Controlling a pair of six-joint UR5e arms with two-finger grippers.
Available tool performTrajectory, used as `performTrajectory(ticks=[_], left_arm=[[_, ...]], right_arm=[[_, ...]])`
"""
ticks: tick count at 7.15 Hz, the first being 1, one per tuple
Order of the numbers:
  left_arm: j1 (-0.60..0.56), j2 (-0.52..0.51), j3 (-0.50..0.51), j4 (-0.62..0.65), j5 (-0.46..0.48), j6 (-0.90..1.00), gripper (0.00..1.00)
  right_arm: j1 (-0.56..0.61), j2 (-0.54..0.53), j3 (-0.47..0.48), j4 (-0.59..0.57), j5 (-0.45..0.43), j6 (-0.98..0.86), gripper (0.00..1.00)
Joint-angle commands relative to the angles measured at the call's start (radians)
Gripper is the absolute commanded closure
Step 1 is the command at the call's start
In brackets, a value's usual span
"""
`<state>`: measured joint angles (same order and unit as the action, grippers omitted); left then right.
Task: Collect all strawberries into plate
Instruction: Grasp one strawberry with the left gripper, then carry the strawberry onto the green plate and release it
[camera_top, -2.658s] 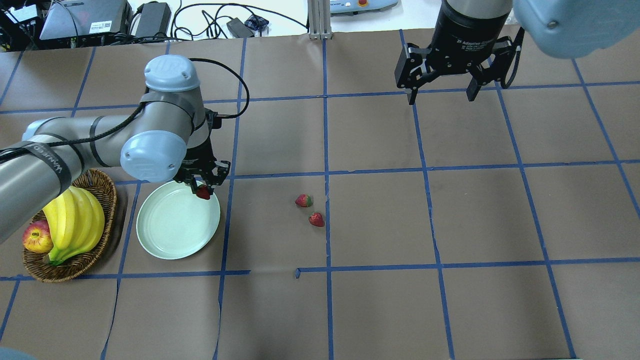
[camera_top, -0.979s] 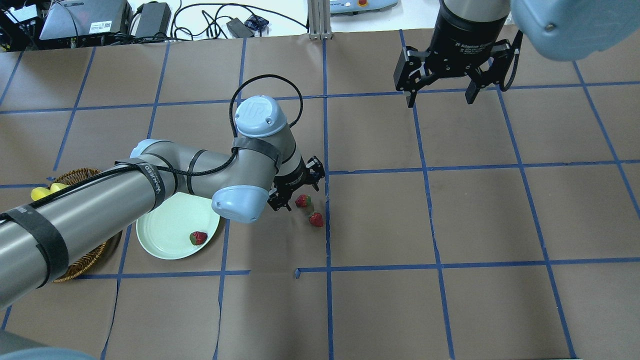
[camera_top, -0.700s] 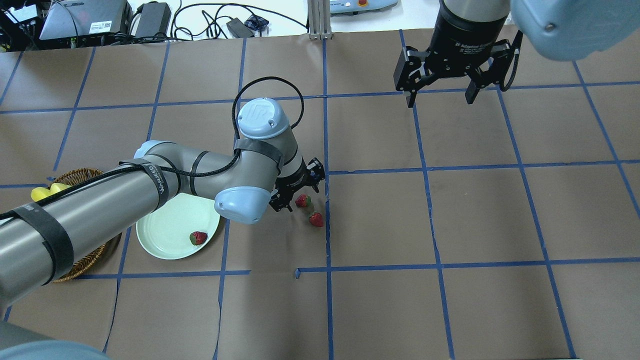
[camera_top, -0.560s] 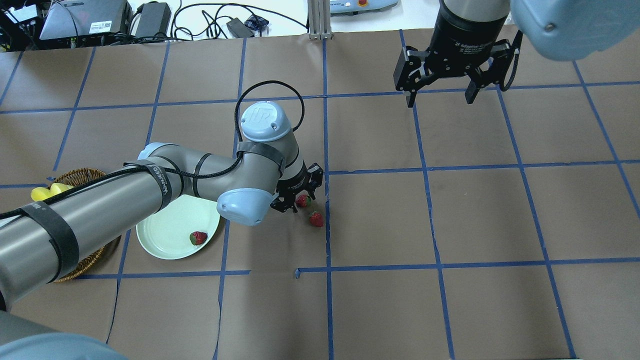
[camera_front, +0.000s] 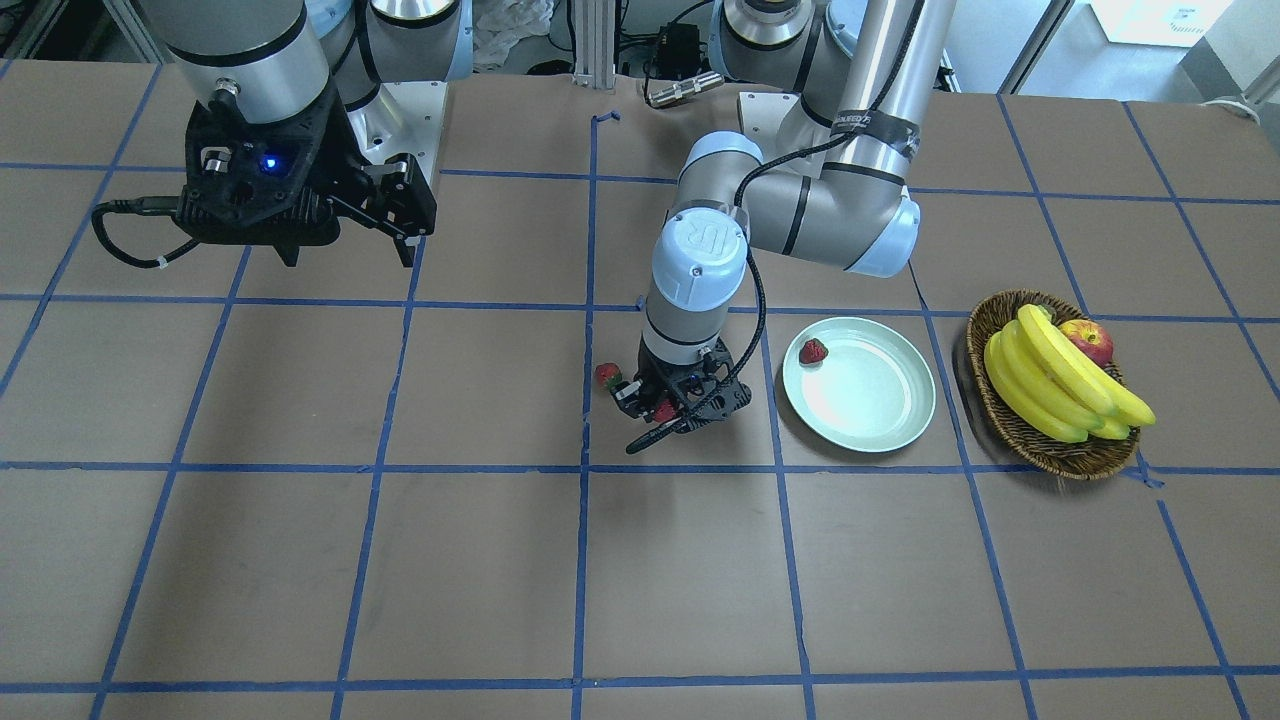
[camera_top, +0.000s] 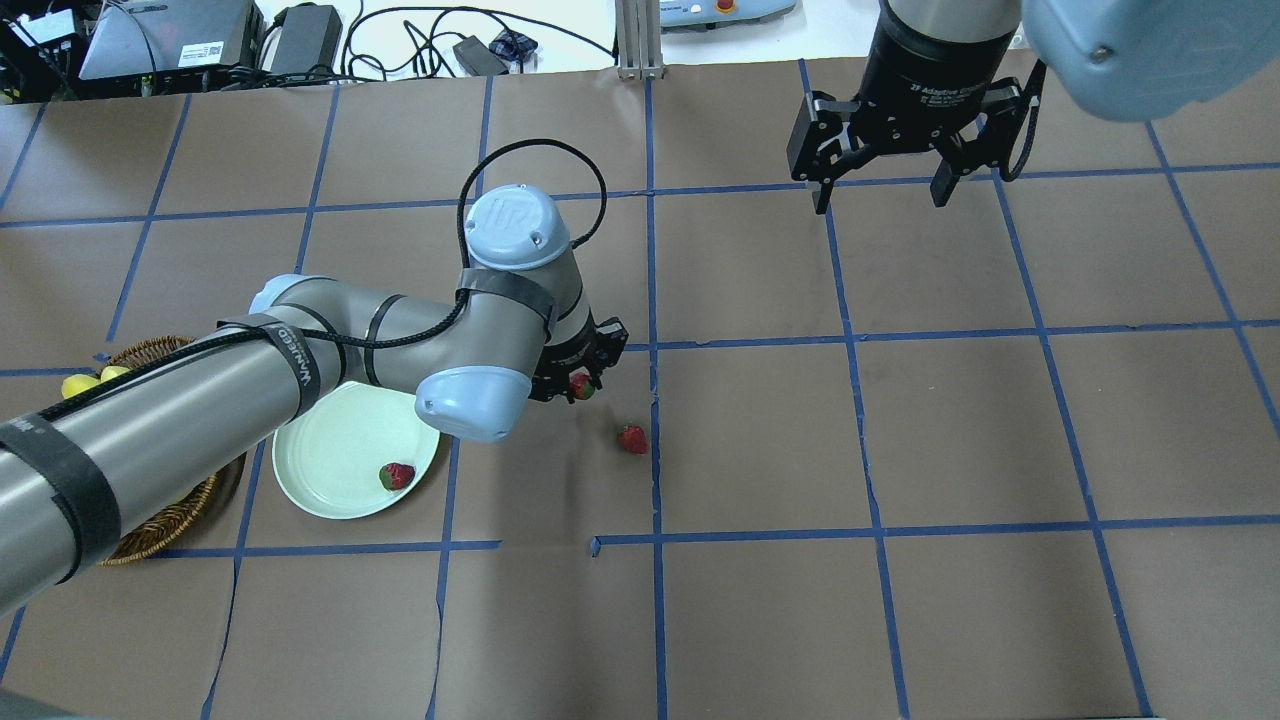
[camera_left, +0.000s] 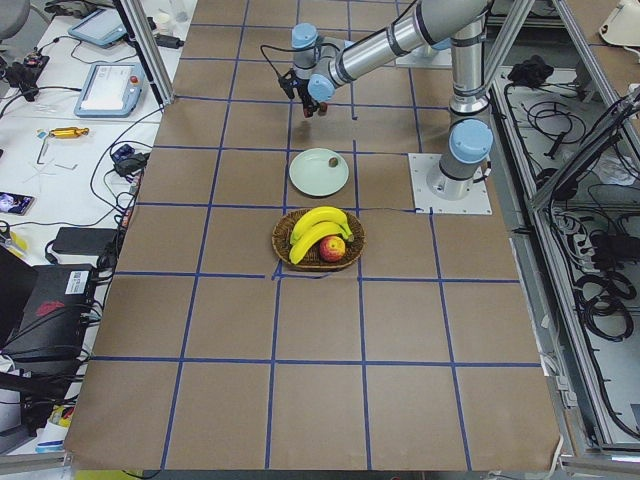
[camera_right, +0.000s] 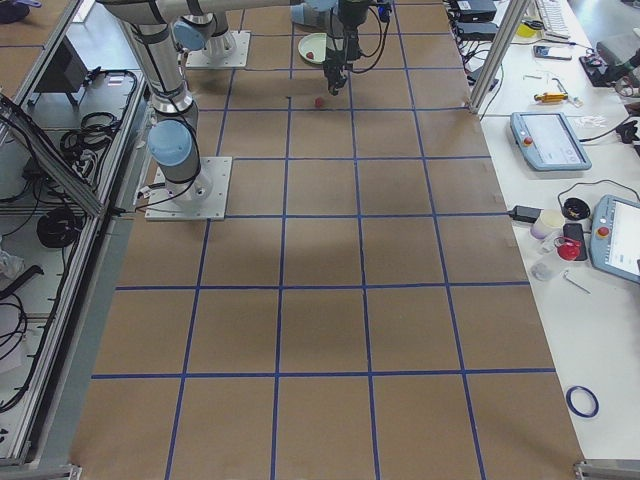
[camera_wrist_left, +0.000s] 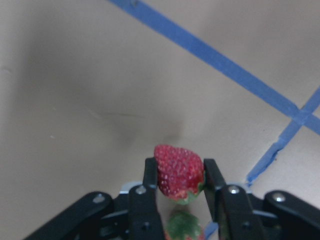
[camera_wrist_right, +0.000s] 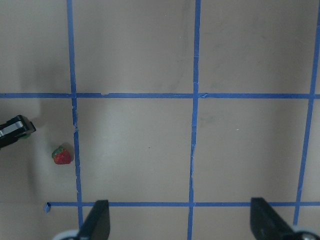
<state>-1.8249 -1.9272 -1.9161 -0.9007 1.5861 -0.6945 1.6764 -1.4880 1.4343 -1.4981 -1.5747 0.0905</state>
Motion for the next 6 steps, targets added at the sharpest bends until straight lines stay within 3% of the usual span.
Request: performTrajectory(ticks=[1, 3, 6], left_arm=[[0.123, 0.077, -0.006, -0.165, 0.121, 0.255, 1.00], [0.256, 0.132, -0.017, -0.259, 0.160, 0.486, 1.00], [0.406, 0.171, -0.131, -0.248, 0.175, 0.654, 1.00]], right_arm=[[0.000, 0.000, 0.000, -0.001, -0.001, 0.000, 0.00], [-0.001, 0.000, 0.000, -0.001, -0.001, 0.000, 0.00], [-0.001, 0.000, 0.000, -0.001, -0.001, 0.000, 0.00]])
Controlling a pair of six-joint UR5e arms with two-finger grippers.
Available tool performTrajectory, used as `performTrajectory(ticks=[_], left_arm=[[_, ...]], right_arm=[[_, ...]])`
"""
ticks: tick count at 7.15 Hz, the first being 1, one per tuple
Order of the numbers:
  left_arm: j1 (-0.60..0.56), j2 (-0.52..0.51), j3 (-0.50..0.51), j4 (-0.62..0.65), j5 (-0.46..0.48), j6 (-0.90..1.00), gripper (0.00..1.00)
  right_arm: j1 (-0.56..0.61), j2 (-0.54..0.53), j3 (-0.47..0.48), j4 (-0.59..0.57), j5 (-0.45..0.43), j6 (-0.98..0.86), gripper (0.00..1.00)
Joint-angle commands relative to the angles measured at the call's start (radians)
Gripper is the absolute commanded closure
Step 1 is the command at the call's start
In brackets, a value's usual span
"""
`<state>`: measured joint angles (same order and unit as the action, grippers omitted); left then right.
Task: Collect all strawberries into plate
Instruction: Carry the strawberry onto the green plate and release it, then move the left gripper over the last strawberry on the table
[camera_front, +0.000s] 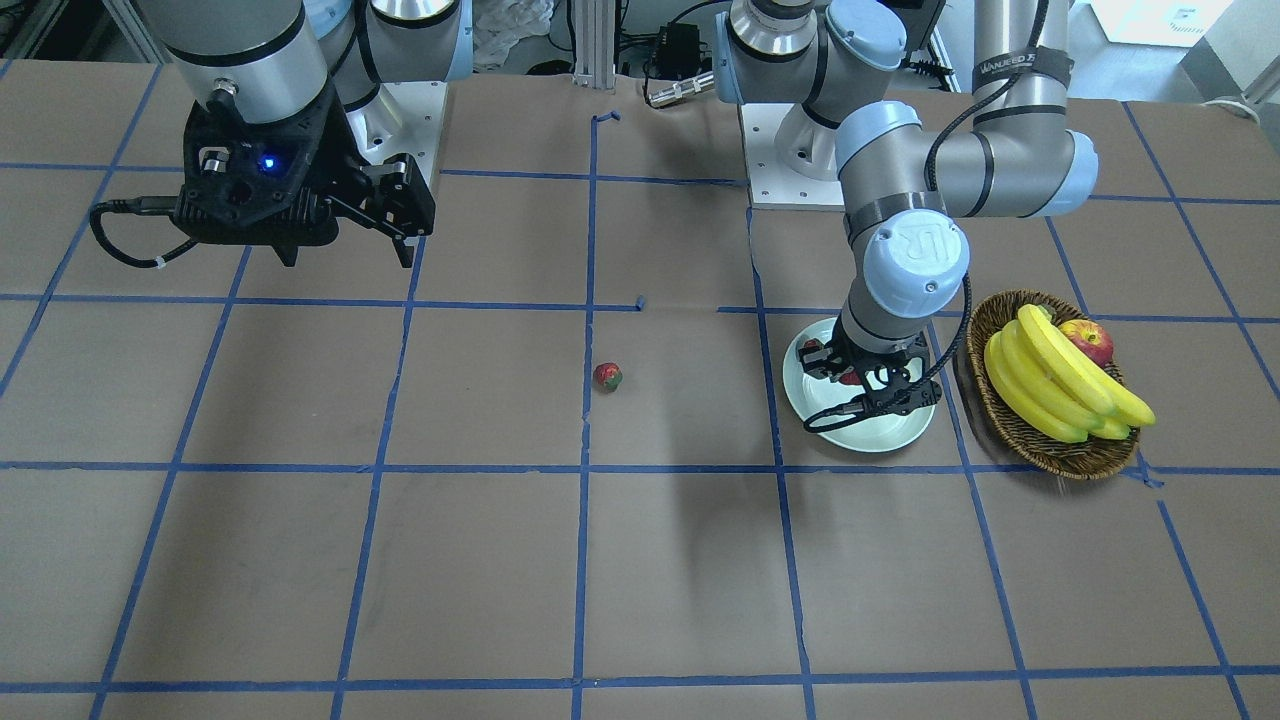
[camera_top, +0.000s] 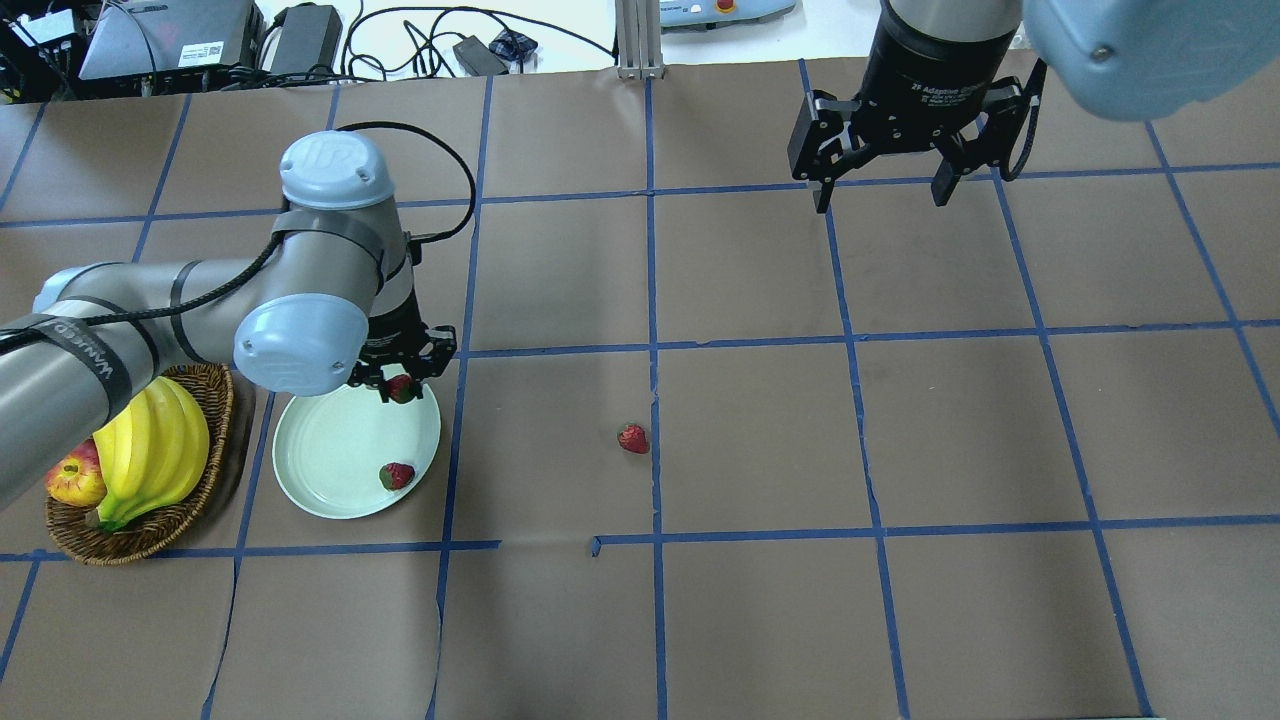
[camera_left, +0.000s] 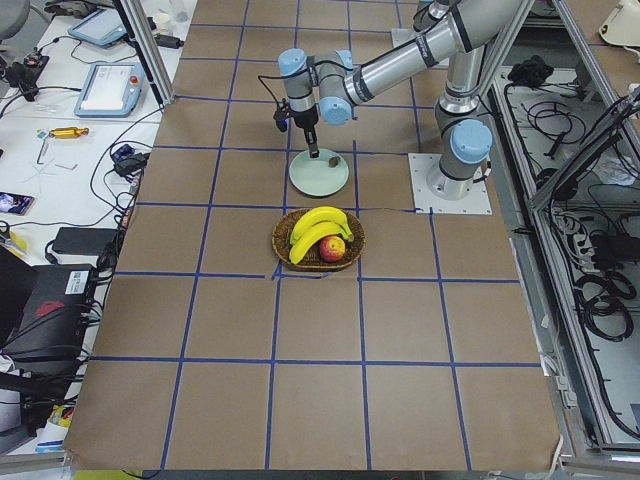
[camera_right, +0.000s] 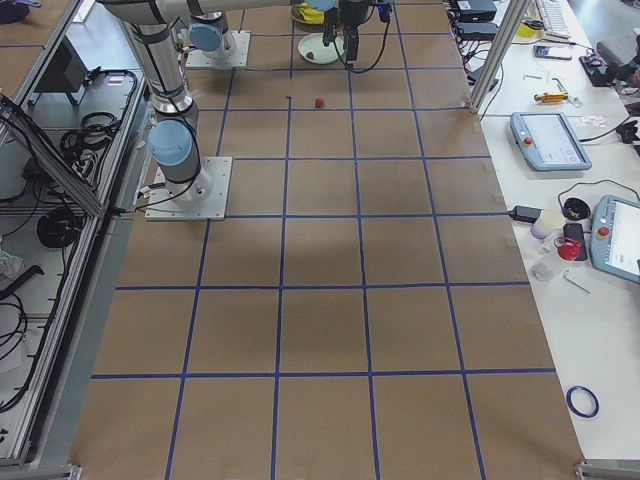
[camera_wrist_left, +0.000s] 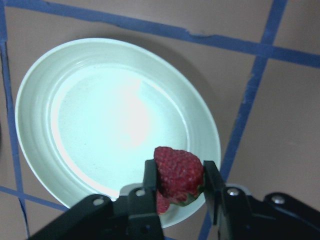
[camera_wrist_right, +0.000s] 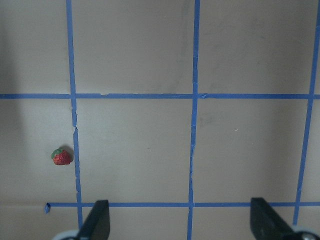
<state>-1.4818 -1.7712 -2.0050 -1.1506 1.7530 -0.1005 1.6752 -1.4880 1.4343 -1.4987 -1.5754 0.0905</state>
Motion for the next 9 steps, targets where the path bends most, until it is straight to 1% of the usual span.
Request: performTrajectory(ticks=[1, 2, 3, 4, 5, 6, 7, 8, 9], left_arm=[[0.077, 0.015, -0.061, 0.002, 0.005, 0.065, 1.00], [0.074, 0.013, -0.070, 0.002, -0.003, 0.065, 0.31], [0.052, 0.012, -0.072, 0.000, -0.007, 0.048, 0.10], [-0.019, 0.013, -0.057, 0.009, -0.030, -0.085, 0.03], [-0.131, -0.006, -0.013, 0.012, -0.042, -0.228, 0.03], [-0.202, -0.017, 0.044, 0.017, -0.131, -0.378, 0.03], [-0.250, -0.031, 0.066, 0.056, -0.207, -0.506, 0.03], [-0.323, -0.062, 0.066, 0.189, -0.295, -0.581, 0.05], [-0.391, -0.094, 0.066, 0.254, -0.315, -0.635, 0.05]], right_arm=[[0.000, 0.000, 0.000, 0.000, 0.000, 0.000, 0.00], [0.000, 0.000, 0.000, 0.000, 0.000, 0.000, 0.00], [0.000, 0.000, 0.000, 0.000, 0.000, 0.000, 0.00], [0.000, 0.000, 0.000, 0.000, 0.000, 0.000, 0.00], [0.000, 0.000, 0.000, 0.000, 0.000, 0.000, 0.00], [0.000, 0.000, 0.000, 0.000, 0.000, 0.000, 0.00], [-0.002, 0.000, 0.000, 0.000, 0.000, 0.000, 0.00], [0.000, 0.000, 0.002, 0.000, 0.000, 0.000, 0.00], [0.000, 0.000, 0.002, 0.000, 0.000, 0.000, 0.00]])
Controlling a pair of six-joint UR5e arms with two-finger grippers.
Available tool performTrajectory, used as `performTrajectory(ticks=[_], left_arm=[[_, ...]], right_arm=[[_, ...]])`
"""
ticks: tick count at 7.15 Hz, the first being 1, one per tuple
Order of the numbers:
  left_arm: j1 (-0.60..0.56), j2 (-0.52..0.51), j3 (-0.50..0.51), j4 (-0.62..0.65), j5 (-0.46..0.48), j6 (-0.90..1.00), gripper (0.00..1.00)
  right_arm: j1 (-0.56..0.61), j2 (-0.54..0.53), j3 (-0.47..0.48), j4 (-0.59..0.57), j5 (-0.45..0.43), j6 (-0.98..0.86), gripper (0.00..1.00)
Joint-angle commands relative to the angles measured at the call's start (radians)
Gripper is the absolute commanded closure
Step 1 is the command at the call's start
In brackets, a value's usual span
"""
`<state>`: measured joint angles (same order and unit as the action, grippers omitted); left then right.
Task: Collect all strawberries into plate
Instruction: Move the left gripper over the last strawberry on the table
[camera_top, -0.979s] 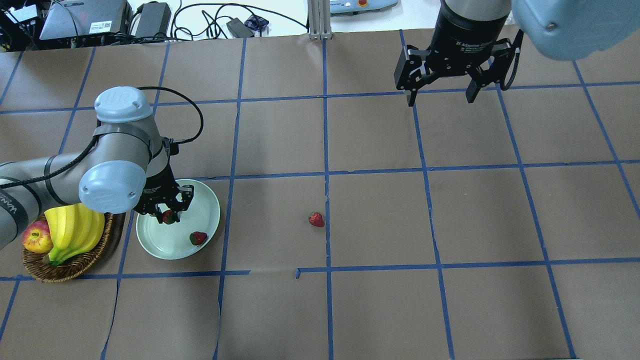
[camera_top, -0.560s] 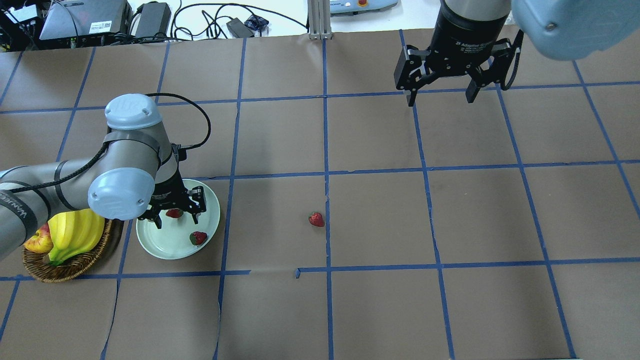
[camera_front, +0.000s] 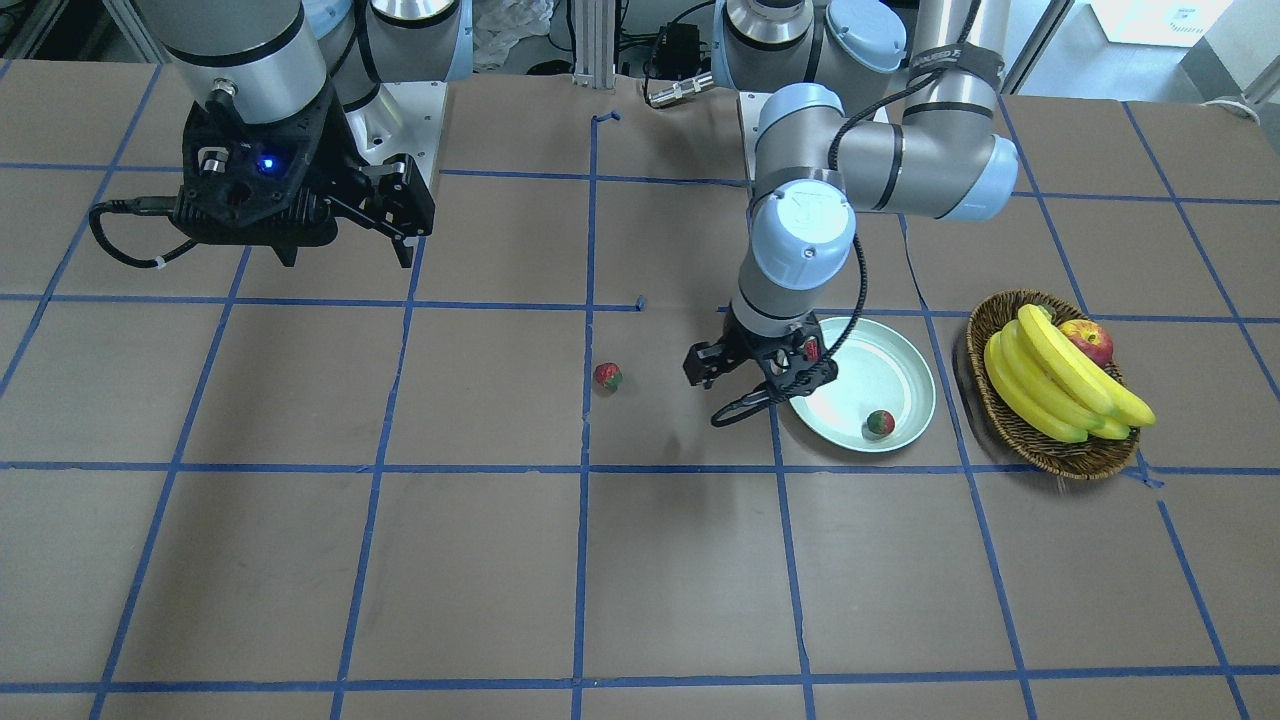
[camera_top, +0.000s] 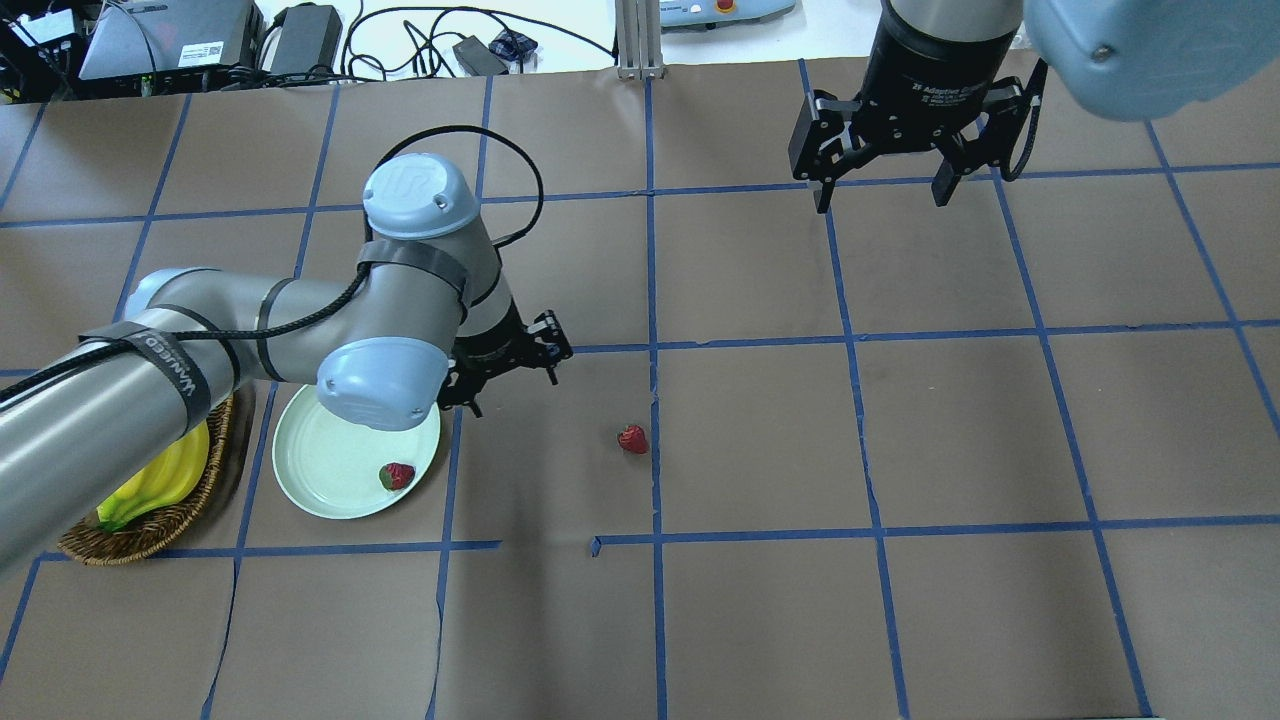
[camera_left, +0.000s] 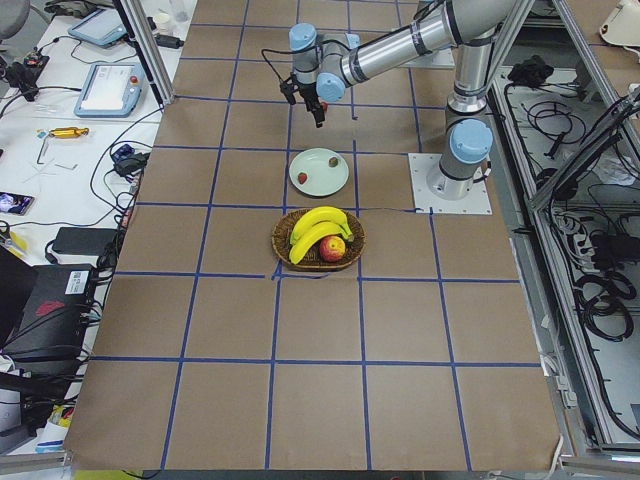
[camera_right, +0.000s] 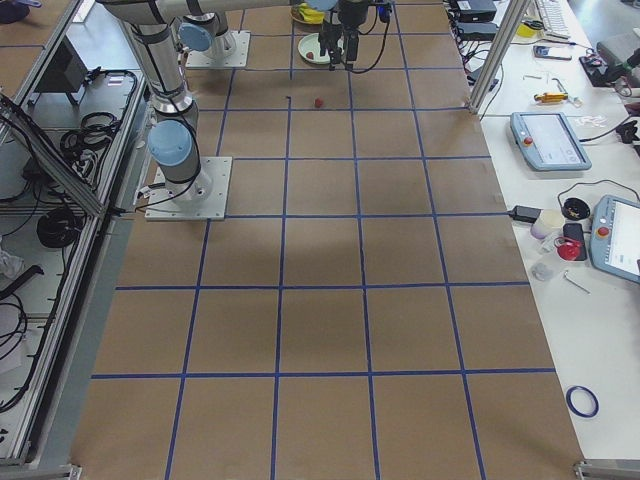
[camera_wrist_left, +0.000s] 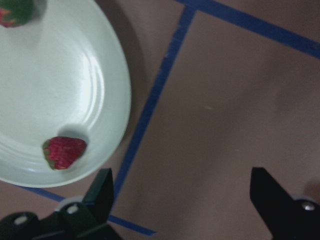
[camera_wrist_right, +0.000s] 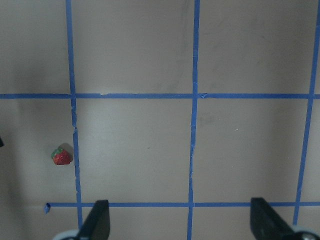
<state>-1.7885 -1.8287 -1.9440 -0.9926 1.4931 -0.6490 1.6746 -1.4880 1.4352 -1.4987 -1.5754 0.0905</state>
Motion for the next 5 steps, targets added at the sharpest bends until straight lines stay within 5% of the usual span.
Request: performTrajectory(ticks=[1, 3, 5], left_arm=[[-0.122, -0.072, 0.005, 0.100, -0.053, -0.087, 0.10], [-0.153, -0.119, -0.001, 0.106, -0.048, -0.078, 0.17], [-0.169, -0.130, -0.013, 0.106, -0.044, -0.083, 0.65]], right_arm=[[0.002, 0.000, 0.001, 0.000, 0.000, 0.000, 0.00], [0.000, 0.000, 0.001, 0.000, 0.000, 0.000, 0.00], [0.000, 0.000, -0.001, 0.000, 0.000, 0.000, 0.00]])
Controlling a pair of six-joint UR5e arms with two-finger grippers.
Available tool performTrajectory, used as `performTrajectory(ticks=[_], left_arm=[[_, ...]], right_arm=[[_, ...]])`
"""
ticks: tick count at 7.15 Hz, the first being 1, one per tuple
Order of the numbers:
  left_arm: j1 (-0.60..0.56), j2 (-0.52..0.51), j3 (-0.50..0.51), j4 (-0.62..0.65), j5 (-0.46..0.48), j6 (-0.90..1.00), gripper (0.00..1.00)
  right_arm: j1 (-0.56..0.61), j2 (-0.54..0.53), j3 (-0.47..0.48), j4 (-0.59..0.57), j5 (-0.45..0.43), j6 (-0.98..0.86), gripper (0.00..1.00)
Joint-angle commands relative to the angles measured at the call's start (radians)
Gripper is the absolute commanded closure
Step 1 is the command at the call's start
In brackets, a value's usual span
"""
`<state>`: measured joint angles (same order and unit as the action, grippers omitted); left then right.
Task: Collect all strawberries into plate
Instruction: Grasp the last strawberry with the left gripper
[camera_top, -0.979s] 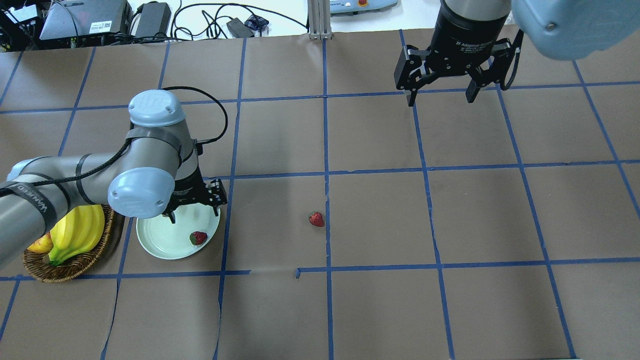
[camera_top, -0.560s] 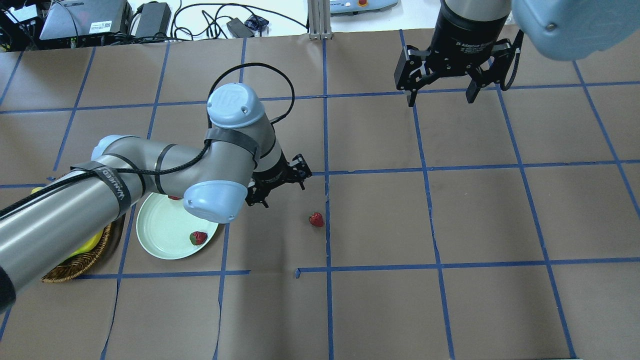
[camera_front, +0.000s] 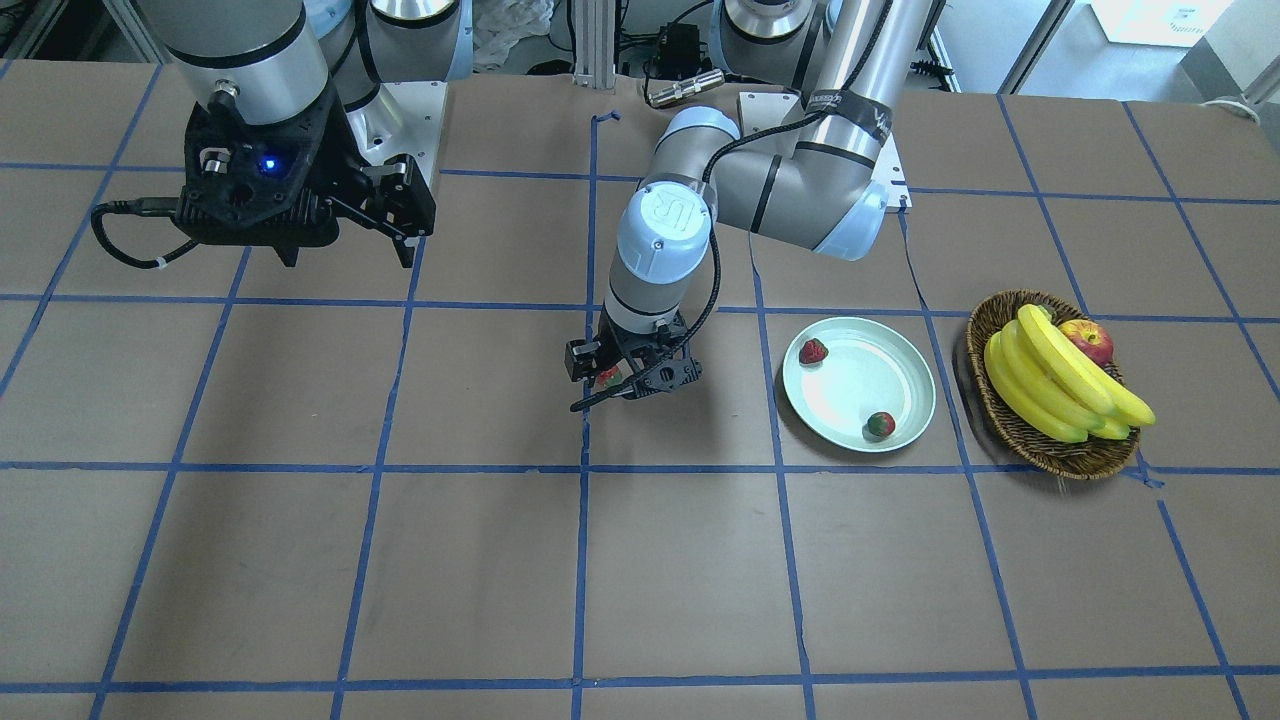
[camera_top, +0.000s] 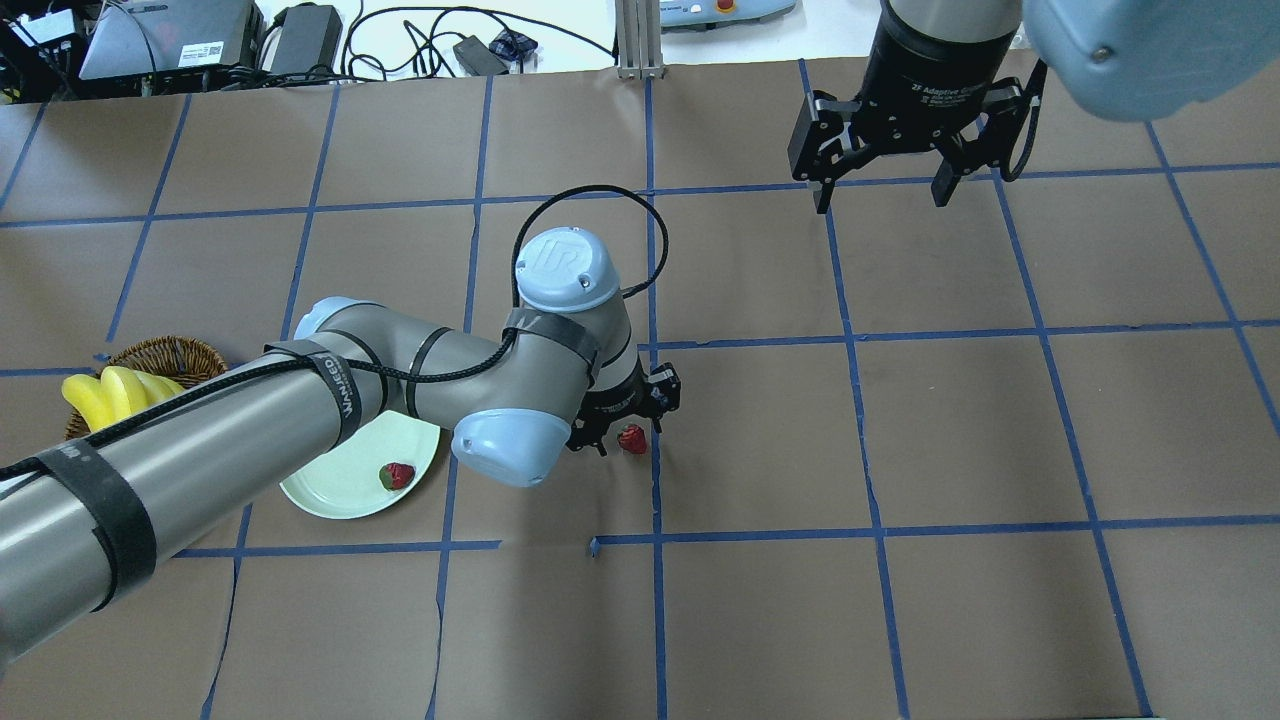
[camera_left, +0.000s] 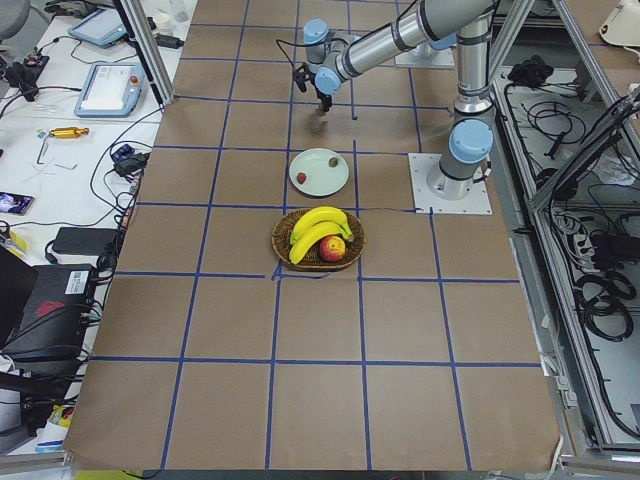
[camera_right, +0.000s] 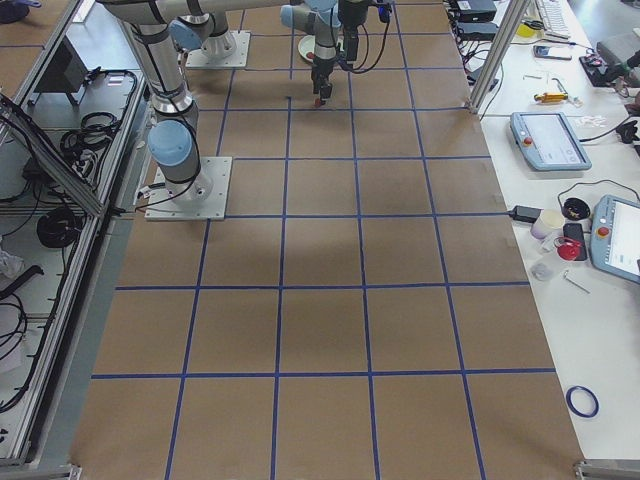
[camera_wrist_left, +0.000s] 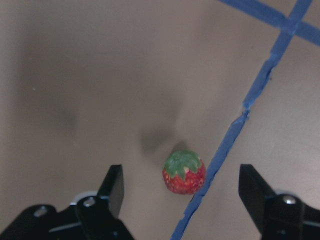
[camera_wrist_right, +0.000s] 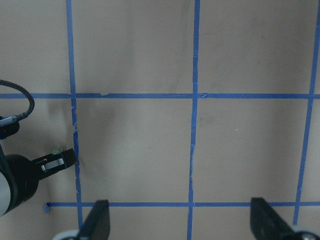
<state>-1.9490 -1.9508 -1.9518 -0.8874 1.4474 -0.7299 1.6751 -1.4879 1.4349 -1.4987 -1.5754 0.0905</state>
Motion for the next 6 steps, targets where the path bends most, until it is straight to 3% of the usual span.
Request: performTrajectory(ticks=[1, 2, 3, 4, 6], left_arm=[[-0.008, -0.008, -0.004, 0.002, 0.002, 0.001, 0.88], [-0.008, -0.004, 0.002, 0.002, 0.016, 0.012, 1.00], [-0.001, 0.024, 0.017, 0.001, 0.030, 0.088, 1.00], [0.037, 0.050, 0.024, -0.021, 0.129, 0.163, 1.00], [0.180, 0.111, 0.017, -0.207, 0.203, 0.333, 1.00]], right_arm=[[0.000, 0.000, -0.001, 0.000, 0.000, 0.000, 0.00], [0.000, 0.000, 0.001, 0.000, 0.000, 0.000, 0.00], [0.000, 0.000, -0.001, 0.000, 0.000, 0.000, 0.00], [0.000, 0.000, -0.001, -0.002, 0.000, 0.000, 0.00], [0.000, 0.000, -0.001, -0.002, 0.000, 0.000, 0.00]])
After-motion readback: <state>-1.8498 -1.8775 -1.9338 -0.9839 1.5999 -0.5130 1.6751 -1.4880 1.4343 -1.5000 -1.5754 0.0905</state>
